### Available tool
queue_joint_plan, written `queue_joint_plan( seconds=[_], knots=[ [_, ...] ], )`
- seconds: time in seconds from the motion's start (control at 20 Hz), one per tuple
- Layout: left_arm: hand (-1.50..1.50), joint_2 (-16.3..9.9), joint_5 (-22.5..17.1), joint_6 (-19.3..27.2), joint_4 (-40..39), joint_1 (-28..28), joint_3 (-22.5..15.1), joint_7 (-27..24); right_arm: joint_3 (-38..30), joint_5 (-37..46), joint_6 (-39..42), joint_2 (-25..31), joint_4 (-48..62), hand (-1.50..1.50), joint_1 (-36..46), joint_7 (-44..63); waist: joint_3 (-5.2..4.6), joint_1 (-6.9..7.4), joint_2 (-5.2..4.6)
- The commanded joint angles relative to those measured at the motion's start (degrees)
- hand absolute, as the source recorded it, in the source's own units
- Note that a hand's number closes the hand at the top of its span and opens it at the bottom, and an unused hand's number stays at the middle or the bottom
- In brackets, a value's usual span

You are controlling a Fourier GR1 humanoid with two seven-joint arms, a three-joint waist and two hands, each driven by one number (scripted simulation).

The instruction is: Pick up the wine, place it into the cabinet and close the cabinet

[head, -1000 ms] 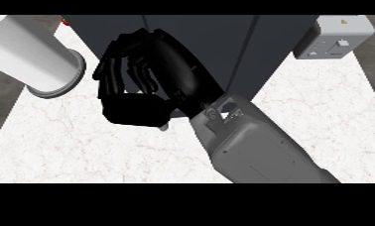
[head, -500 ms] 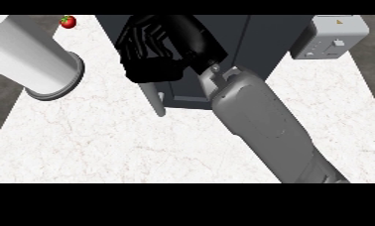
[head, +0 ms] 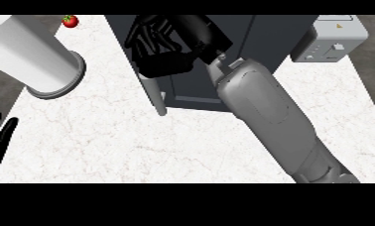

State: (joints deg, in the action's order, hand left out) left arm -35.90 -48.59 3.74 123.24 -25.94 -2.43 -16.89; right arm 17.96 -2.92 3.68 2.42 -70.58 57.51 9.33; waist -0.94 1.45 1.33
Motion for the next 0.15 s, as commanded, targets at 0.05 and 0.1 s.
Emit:
queue_joint_plan(
  seconds=[0.05, 0.1],
  knots=[
    [-1.50, 1.3, 1.3, 2.9, -0.6, 4.3, -1.9, 1.3, -6.8, 1.8, -1.7, 6.2, 9.2, 1.50, 3.1, -0.1, 0.92, -1.06, -2.33],
    [-1.50, 1.4, 2.1, 1.7, -2.1, 3.8, -2.3, 0.6, -6.9, 1.0, -1.1, 6.5, 8.5, 1.50, 1.4, -0.9, 0.90, -1.23, -2.13]
  ],
)
